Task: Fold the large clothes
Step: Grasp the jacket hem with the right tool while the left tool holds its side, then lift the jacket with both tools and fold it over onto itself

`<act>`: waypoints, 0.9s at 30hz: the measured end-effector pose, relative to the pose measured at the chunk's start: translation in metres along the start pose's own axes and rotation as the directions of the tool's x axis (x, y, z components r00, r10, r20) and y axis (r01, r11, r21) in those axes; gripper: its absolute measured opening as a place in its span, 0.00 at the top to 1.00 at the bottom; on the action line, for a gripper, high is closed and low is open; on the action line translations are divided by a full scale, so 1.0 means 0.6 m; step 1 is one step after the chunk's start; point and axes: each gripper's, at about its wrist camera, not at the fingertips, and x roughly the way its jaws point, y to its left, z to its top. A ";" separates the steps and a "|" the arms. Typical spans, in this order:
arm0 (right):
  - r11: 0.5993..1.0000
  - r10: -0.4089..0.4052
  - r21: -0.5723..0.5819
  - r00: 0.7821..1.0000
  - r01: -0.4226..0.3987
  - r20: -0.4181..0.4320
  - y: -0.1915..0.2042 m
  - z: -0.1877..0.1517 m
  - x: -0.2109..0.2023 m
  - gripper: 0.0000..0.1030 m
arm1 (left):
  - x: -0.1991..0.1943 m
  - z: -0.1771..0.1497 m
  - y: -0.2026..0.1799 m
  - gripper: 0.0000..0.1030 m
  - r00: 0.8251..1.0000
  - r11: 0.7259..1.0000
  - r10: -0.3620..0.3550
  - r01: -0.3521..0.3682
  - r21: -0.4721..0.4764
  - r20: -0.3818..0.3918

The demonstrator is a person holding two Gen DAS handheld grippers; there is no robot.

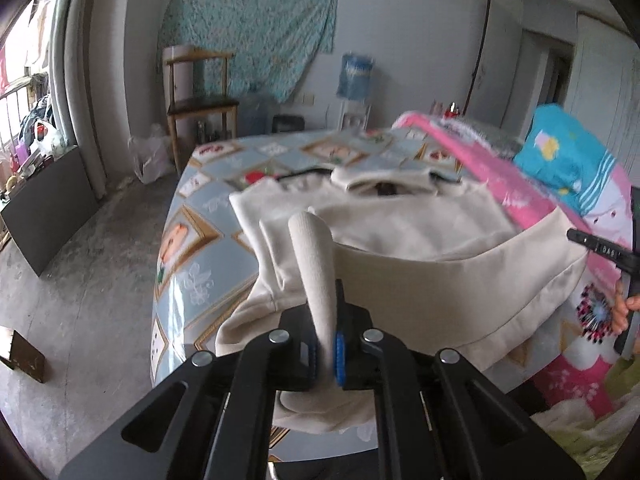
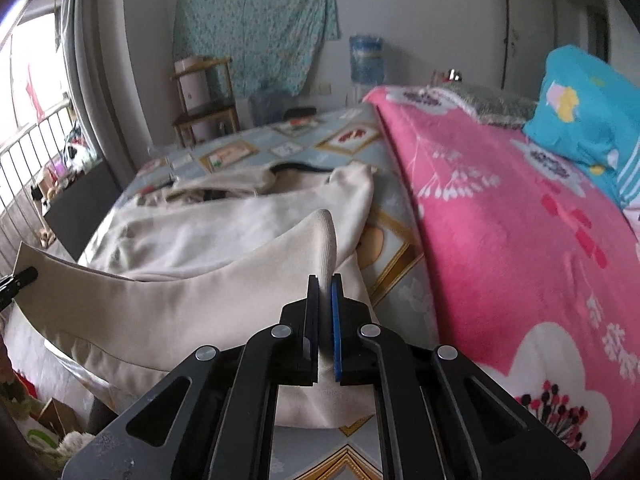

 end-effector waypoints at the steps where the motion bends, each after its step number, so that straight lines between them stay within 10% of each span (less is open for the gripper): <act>1: 1.000 0.000 0.003 1.000 -0.001 0.013 0.000 0.003 -0.008 0.95 | -0.006 0.005 0.001 0.94 1.000 1.000 -0.010 0.010 -0.008 0.011; 13: 1.000 0.001 0.018 0.991 -0.003 0.131 -0.012 0.083 -0.035 0.95 | -0.030 0.097 0.030 0.94 0.992 0.996 -0.074 0.078 -0.037 0.106; 27: 0.998 0.069 -0.022 0.990 -0.067 0.122 -0.034 0.321 0.239 0.96 | 0.246 0.347 0.094 0.94 0.998 1.000 -0.012 0.012 -0.001 0.062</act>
